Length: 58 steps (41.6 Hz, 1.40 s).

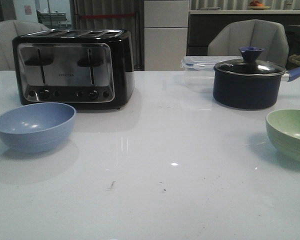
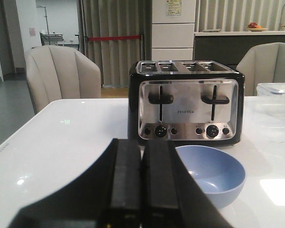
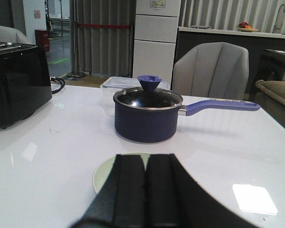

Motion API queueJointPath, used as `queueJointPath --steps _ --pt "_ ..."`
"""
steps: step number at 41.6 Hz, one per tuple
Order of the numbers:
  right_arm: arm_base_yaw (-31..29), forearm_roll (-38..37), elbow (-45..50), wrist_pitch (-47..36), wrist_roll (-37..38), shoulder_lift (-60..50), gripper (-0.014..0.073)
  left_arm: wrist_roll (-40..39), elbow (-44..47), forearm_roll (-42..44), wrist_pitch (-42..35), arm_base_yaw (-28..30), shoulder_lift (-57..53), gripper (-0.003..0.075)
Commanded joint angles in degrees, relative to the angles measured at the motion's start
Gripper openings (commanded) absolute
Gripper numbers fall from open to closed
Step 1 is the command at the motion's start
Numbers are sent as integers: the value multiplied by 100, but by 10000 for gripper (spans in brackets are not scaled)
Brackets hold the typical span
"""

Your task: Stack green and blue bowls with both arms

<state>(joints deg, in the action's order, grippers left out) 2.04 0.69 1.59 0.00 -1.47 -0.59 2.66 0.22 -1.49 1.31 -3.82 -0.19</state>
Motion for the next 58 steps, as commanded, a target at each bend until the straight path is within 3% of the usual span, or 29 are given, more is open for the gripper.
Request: queueJointPath --steps 1,28,36,47,58 --pt "-28 7 -15 -530 -12 -112 52 -47 22 -11 -468 -4 -114 93" --pt "-27 7 -20 -719 -12 -112 52 -47 22 -11 -483 -4 -114 93" --pt "-27 63 -439 -580 -12 -112 52 -47 -247 -11 -1049 -30 -114 93" --pt "-27 63 -2119 681 -12 212 52 -47 -1871 -11 47 -30 172 93" --pt "-27 63 -3510 2325 -12 1615 52 -47 -3444 -11 1445 -30 1441 93"
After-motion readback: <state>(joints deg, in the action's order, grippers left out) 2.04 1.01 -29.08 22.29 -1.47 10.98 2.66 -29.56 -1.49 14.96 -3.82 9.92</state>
